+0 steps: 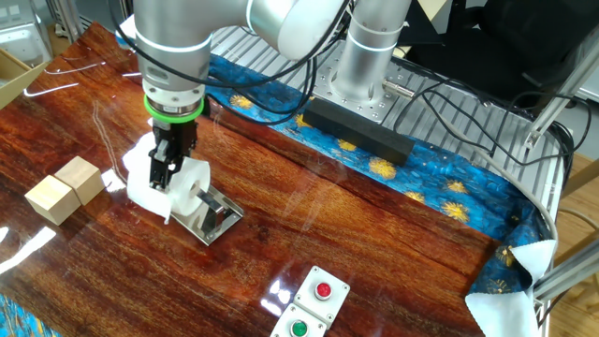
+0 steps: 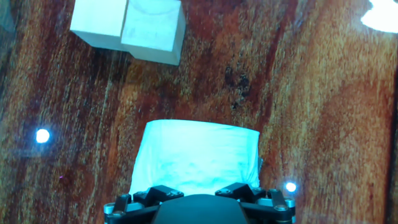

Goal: Take the roll of paper down from the shelf

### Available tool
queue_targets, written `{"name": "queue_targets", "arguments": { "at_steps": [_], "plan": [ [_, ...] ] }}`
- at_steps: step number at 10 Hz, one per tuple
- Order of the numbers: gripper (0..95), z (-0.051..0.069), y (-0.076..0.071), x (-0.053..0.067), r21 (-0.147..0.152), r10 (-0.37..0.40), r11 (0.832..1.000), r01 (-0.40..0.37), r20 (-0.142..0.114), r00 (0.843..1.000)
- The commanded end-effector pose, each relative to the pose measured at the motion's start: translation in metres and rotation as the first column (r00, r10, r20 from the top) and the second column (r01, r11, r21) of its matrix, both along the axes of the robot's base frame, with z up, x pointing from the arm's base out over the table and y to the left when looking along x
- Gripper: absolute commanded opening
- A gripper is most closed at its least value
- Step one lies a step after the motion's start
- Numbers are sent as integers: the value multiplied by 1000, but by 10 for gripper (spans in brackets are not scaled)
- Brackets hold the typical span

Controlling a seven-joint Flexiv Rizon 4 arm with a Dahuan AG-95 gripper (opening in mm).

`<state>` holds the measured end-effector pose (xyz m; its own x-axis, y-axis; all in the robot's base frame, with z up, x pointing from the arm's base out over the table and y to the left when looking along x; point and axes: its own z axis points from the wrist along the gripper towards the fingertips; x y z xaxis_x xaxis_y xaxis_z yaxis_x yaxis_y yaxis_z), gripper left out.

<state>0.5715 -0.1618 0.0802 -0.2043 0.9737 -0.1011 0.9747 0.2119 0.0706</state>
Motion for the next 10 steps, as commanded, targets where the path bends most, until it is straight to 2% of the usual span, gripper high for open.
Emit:
{"name": "queue_targets", "arguments": {
  "at_steps": [1,2,3,5,7,8,10],
  "plan": [
    [0,1,1,-1,17,23,1000,-23,-3,1000],
    [0,0,1,-1,38,26,999,-26,-5,1000],
    [0,-2,3,-2,41,28,999,-27,-5,1000],
    [0,-1,2,-1,24,17,1000,-17,-6,1000],
    [0,1,1,0,10,14,1000,-14,-19,1000],
    [0,1,1,0,33,15,999,-14,-25,1000],
    [0,1,1,0,58,5,998,-3,-32,999]
  ]
}}
